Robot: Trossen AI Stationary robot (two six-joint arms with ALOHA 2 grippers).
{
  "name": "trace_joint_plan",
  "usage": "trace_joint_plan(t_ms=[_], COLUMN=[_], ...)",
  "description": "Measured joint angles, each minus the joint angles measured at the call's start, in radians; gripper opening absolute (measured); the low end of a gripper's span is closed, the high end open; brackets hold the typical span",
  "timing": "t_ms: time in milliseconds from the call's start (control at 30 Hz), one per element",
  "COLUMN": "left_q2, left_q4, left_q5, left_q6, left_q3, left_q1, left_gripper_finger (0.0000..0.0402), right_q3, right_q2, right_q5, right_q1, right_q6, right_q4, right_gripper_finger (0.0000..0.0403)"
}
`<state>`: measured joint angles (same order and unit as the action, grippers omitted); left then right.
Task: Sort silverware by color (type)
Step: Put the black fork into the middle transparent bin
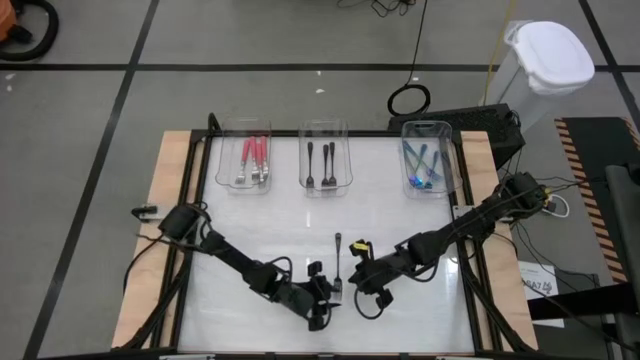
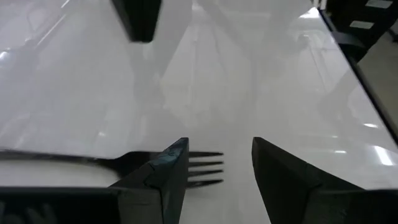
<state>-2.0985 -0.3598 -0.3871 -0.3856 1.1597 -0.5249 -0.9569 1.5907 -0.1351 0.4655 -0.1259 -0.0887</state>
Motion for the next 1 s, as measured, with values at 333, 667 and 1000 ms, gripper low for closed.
trace_joint_plan(t_ms=[333,667,1000], left_q2=[-0.010,-0.010,-0.010], left_q4=[0.000,-0.008,0.010], left_q5=[0.043,0.046,0.065], left_q6=[-0.009,-0.026,-0.026], left_q3=[0.002,0.001,0.000], left_q1=[0.017,0.026,0.027], left_gripper_finger=[0.0175,0.0064,0.0008], right_q3=[0.001,0.001,0.001], right_q2=[0.000,0.000,0.000], right_q5=[0.003,0.004,0.004], right_q1=[-0.004,-0.004,-0.004], right_q6=[-0.014,-0.018,-0.018], right_q4=[-0.013,-0.013,-0.013], right_gripper_finger=[0.0004,0.0004,0.0004])
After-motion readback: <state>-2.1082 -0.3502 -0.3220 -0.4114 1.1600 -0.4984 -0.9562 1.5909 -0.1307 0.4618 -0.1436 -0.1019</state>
